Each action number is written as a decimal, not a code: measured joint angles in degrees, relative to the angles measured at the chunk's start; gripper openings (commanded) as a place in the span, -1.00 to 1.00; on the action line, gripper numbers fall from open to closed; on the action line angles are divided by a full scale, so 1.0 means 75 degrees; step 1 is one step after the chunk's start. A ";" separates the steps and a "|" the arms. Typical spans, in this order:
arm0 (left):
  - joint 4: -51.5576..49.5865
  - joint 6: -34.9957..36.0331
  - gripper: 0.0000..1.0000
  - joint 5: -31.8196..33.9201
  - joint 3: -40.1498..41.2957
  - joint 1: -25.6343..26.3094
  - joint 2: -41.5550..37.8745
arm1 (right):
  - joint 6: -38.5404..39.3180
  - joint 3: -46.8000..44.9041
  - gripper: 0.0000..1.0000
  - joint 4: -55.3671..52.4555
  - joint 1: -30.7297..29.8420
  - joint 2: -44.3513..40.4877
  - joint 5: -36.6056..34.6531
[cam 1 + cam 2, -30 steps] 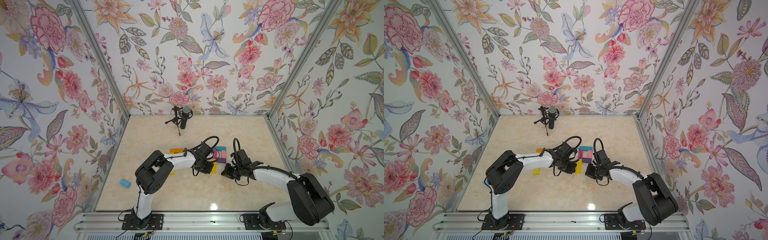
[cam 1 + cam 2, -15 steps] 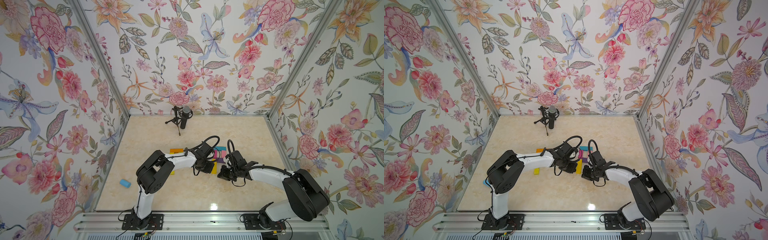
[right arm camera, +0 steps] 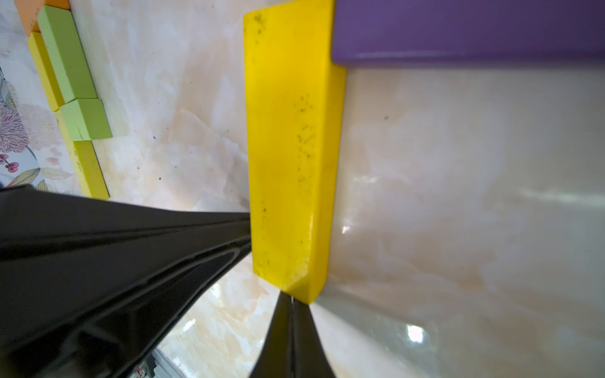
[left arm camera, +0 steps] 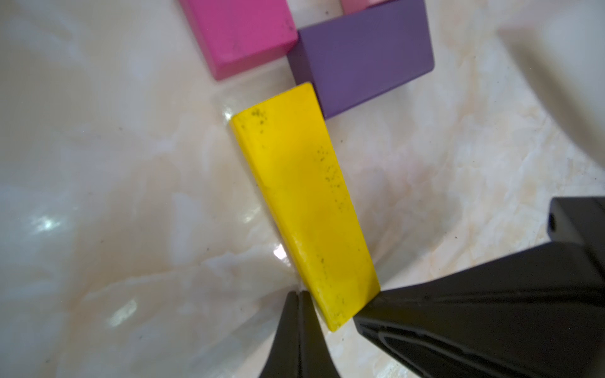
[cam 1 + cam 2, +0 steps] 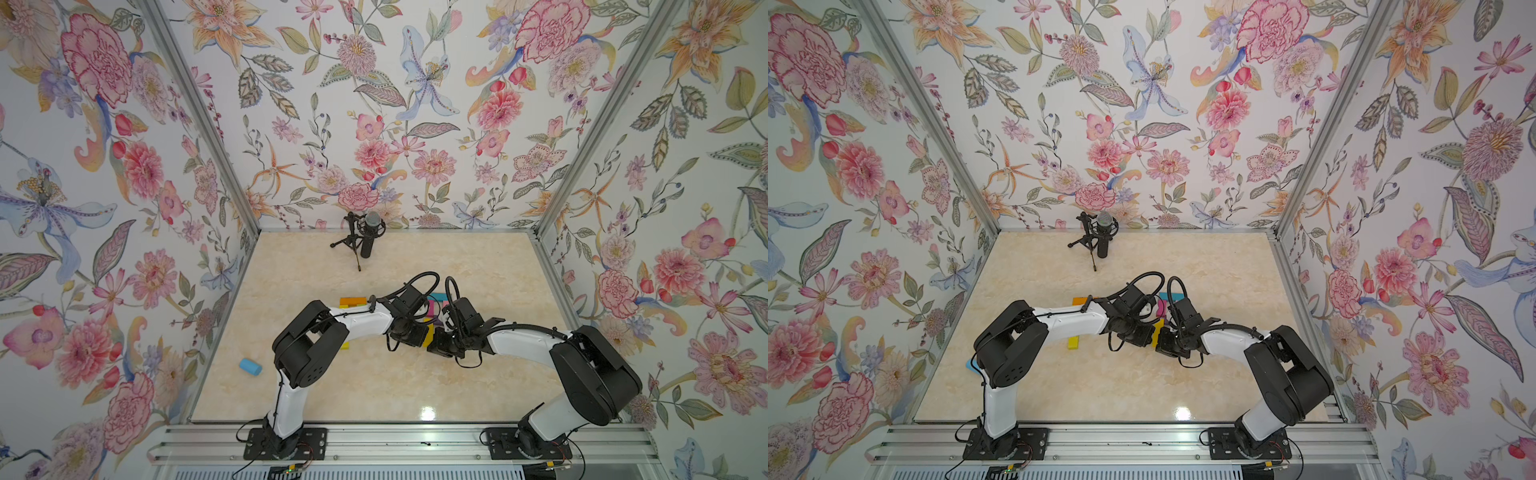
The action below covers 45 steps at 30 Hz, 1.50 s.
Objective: Assemble the letter p with building blocks
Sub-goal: Assemble the building block at the center of the board.
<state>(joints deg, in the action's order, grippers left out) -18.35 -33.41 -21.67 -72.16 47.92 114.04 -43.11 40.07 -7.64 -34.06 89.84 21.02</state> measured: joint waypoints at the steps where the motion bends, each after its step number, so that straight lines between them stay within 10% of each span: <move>1: 0.0000 0.0003 -1.00 0.0000 0.0000 0.0000 0.0000 | 0.0000 0.0009 -1.00 0.0000 0.0000 0.0009 0.0000; 45: 0.0079 -0.0003 -1.00 0.0061 0.0108 -0.0093 -0.0076 | 0.0006 0.0201 -1.00 0.0026 0.0111 0.0268 0.0041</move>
<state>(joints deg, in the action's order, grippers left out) -17.76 -33.43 -21.21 -71.35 47.22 113.47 -43.07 41.58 -7.44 -33.23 91.85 21.32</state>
